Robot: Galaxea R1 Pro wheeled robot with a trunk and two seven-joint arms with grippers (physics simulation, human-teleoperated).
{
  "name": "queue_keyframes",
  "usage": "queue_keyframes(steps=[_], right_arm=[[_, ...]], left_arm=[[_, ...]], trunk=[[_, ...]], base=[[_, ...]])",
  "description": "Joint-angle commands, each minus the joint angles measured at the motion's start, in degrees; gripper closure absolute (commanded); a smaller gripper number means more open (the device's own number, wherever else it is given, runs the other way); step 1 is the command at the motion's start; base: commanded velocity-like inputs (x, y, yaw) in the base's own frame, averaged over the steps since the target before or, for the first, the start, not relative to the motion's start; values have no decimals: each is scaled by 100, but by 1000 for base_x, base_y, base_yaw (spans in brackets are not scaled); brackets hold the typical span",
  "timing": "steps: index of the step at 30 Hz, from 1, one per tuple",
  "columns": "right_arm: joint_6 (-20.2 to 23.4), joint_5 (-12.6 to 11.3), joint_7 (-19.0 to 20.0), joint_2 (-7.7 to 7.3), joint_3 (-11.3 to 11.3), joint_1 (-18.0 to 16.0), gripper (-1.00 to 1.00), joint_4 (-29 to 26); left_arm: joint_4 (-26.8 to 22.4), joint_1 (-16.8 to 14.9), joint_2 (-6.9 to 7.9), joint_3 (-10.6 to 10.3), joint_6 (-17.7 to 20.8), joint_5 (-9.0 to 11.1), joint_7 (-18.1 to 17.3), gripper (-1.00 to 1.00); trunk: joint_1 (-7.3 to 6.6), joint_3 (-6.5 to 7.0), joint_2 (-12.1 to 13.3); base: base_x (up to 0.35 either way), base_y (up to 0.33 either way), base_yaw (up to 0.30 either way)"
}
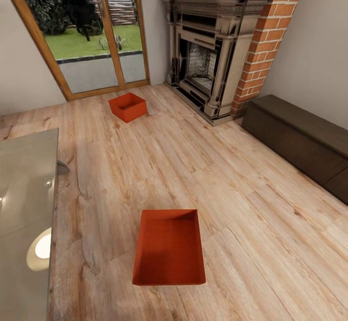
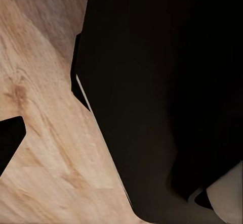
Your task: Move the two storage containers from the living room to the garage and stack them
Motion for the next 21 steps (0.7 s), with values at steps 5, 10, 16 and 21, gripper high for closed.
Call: queue_keyframes(steps=[5,10,16,21], right_arm=[[37,-86,-14,4,26,8,-100,-355],[497,-99,-28,-5,3,-16,-100,-1483],[1081,-118,-265,112,-410,-1137,-100,-2136],[1272,-125,-653,628,-773,-2356,-100,-2156]], left_arm=[[-645,0,34,-6,36,12,10,-100],[-1758,-6,151,-8,138,-13,19,-100],[-2396,-624,236,-10,1004,-53,127,-100],[-2478,-1717,237,-14,1648,-138,492,-100]], trunk=[[0,-3,-2],[0,-3,-2],[0,-3,-2],[0,-3,-2]], base=[[0,0,0],[0,0,0],[0,0,0],[0,0,0]])
